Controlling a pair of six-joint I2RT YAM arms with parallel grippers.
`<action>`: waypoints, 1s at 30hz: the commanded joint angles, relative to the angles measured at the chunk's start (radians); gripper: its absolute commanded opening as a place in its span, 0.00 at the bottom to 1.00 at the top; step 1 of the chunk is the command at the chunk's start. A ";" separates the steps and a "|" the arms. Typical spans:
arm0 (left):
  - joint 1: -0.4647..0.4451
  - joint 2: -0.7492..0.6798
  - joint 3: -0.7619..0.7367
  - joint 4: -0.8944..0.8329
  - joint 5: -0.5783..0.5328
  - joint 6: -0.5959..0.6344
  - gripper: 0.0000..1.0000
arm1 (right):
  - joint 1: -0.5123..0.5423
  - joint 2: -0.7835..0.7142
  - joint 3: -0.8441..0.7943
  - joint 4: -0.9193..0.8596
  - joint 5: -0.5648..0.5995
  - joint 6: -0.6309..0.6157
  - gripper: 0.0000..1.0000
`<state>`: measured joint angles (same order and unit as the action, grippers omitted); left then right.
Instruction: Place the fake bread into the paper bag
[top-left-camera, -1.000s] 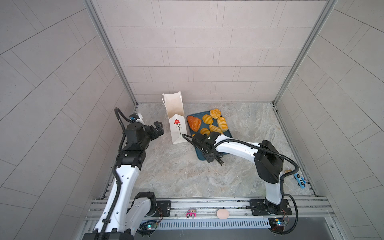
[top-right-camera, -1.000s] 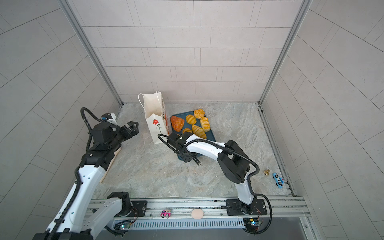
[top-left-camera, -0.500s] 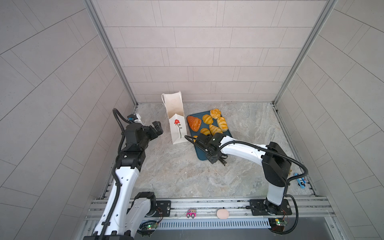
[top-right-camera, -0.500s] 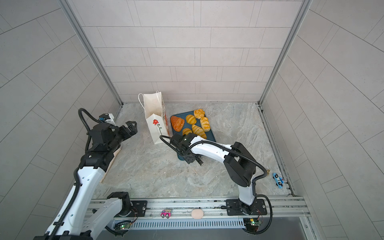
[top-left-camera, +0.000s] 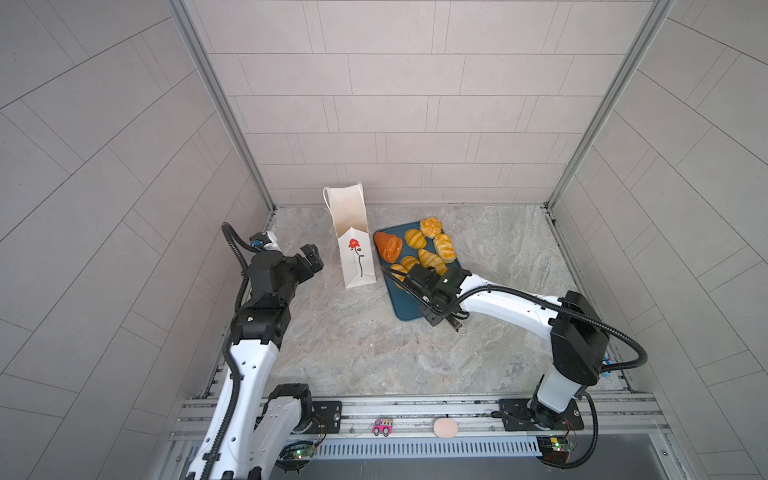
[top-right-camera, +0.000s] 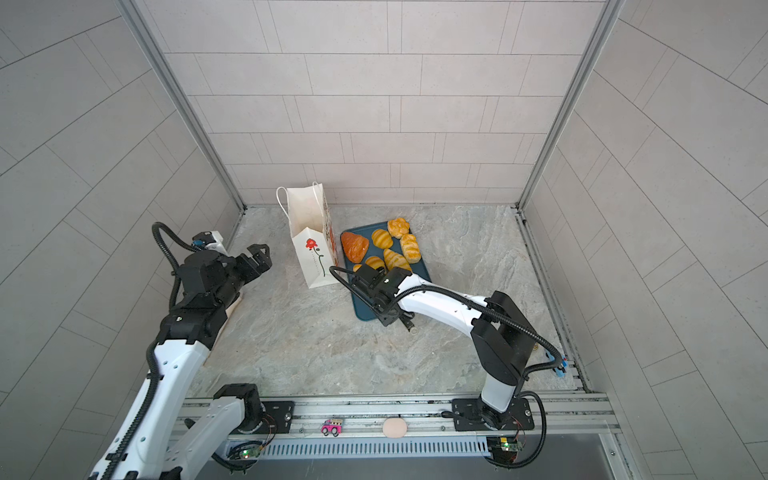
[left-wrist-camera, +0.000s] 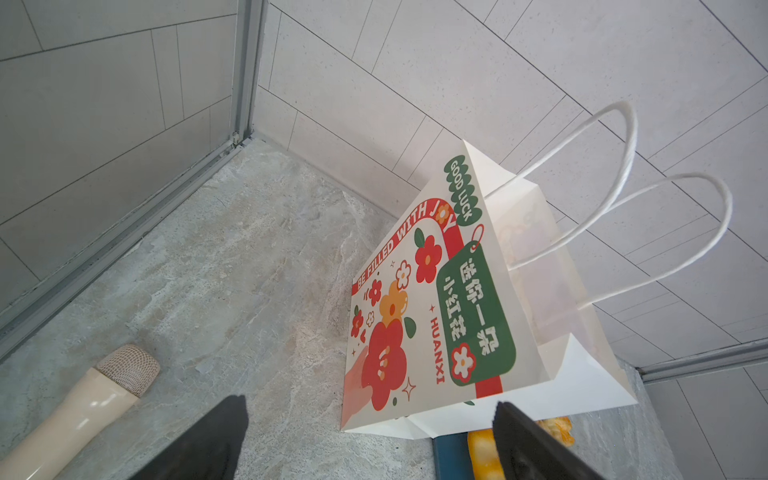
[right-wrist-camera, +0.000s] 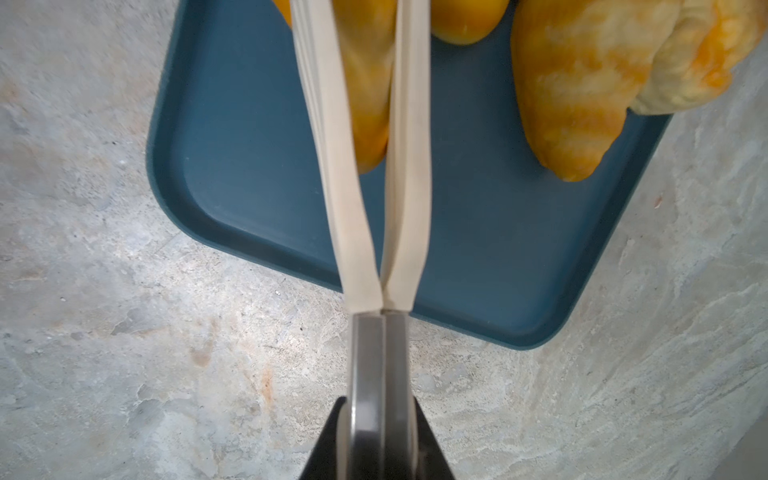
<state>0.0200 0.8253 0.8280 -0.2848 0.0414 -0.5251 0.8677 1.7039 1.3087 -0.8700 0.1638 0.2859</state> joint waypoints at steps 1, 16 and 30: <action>0.006 -0.020 -0.003 -0.012 -0.031 -0.006 1.00 | 0.000 -0.063 -0.005 0.052 0.005 -0.020 0.12; 0.006 -0.008 0.017 -0.030 0.003 0.006 1.00 | 0.001 -0.197 0.016 0.182 -0.127 -0.039 0.12; 0.004 0.005 0.025 -0.028 0.032 0.011 1.00 | 0.001 -0.318 0.044 0.179 -0.119 -0.013 0.13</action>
<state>0.0200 0.8303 0.8280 -0.3054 0.0639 -0.5198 0.8677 1.4361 1.3083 -0.7155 0.0368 0.2626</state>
